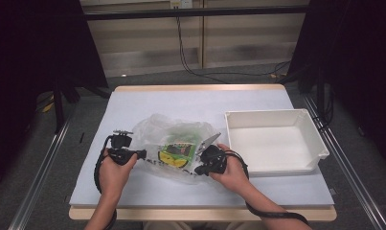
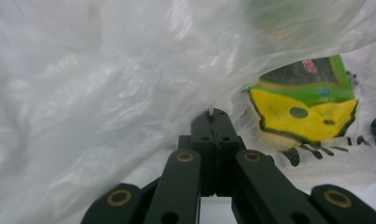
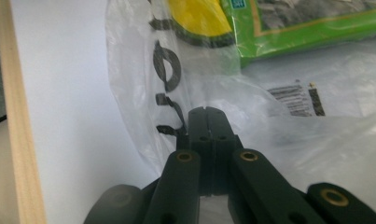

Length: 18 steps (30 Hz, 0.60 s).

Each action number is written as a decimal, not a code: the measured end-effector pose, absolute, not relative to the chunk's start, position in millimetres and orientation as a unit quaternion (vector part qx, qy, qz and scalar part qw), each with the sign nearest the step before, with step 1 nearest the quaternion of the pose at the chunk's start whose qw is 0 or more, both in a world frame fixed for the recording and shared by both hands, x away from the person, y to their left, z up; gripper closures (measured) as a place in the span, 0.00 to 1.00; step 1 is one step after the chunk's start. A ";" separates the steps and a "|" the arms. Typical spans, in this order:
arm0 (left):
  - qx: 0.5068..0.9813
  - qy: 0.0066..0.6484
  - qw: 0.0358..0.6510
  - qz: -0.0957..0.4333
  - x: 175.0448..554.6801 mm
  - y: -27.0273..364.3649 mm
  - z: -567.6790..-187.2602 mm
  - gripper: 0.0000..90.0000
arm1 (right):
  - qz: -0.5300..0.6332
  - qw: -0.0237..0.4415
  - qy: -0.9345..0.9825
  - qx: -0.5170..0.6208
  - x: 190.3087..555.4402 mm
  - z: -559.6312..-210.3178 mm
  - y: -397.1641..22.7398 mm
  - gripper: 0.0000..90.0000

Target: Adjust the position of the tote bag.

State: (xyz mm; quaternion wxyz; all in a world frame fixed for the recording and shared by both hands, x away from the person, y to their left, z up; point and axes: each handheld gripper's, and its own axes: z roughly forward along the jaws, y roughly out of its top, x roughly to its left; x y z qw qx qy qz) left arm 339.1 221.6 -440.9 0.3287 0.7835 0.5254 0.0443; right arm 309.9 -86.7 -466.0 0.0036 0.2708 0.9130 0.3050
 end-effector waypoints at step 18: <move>0.798 0.506 0.326 0.023 332.2 216.3 -446.0 1.00 | 0.349 -0.003 0.889 0.297 313.2 -455.3 -93.4 0.87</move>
